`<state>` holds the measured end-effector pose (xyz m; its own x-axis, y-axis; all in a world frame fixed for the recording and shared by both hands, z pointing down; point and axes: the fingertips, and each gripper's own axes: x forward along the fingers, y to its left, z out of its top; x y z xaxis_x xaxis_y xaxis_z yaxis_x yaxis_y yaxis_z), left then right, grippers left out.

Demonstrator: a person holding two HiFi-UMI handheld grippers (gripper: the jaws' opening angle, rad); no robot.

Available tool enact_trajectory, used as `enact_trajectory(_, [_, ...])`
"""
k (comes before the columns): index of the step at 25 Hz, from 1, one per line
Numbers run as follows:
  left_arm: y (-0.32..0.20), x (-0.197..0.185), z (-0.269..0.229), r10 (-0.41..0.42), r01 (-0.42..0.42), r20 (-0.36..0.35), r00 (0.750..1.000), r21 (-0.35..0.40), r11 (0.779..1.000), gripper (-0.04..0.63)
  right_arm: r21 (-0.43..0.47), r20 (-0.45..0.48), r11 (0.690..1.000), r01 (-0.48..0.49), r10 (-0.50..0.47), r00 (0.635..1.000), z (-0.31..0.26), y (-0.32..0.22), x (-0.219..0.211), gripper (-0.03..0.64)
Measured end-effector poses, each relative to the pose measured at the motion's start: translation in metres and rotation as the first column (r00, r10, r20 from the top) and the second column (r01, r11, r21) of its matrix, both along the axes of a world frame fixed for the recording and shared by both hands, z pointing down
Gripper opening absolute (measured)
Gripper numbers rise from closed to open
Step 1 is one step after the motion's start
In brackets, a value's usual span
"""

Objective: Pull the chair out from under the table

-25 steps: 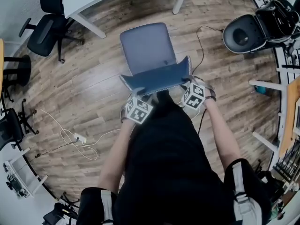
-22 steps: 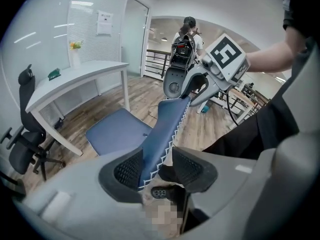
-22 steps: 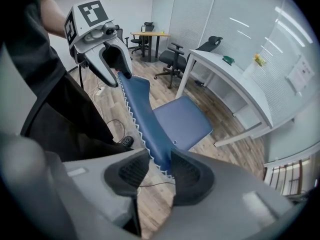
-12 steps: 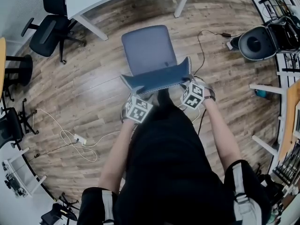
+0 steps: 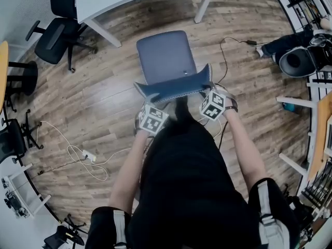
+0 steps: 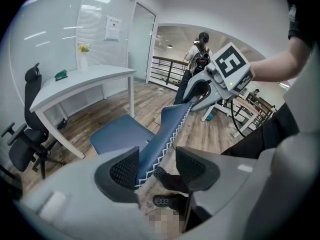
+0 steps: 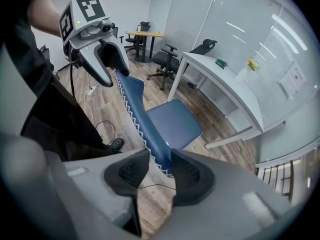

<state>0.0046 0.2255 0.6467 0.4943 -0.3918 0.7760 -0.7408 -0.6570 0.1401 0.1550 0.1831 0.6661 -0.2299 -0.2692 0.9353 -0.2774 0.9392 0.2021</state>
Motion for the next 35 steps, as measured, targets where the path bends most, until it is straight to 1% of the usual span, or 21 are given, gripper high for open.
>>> enact_trajectory(6, [-0.012,-0.002,0.000,-0.024,0.024,-0.005,1.000,0.020,0.999,0.212,0.013,0.003,1.000,-0.007,0.007,1.000,0.000,-0.011,-0.002,0.141])
enact_trajectory(17, [-0.018,-0.009,-0.007,-0.033,0.033,-0.015,0.999,-0.009,0.999,0.212,0.002,-0.003,1.000,-0.002,0.002,1.000,-0.005,-0.016,-0.006,0.141])
enact_trajectory(21, [-0.014,-0.013,-0.012,-0.039,0.039,-0.021,0.999,-0.007,0.999,0.212,-0.001,-0.011,1.000,0.006,-0.006,1.000,-0.007,-0.015,-0.002,0.141])
enact_trajectory(27, [-0.006,-0.022,-0.023,-0.096,0.096,-0.062,0.993,0.009,0.995,0.207,-0.026,0.011,1.000,-0.003,0.003,1.000,-0.018,-0.005,0.006,0.140])
enact_trajectory(29, [-0.005,-0.025,-0.030,-0.121,0.123,-0.081,0.989,0.020,0.992,0.195,-0.024,0.039,0.999,-0.022,0.023,0.999,-0.026,-0.003,0.008,0.138])
enact_trajectory(32, [-0.007,-0.031,-0.045,-0.160,0.166,-0.125,0.979,0.039,0.985,0.178,-0.028,0.119,0.996,-0.080,0.083,0.989,-0.046,-0.004,0.002,0.133])
enact_trajectory(35, [-0.015,-0.039,-0.068,-0.201,0.217,-0.175,0.964,0.080,0.973,0.164,-0.027,0.232,0.987,-0.161,0.163,0.959,-0.070,-0.009,-0.009,0.123])
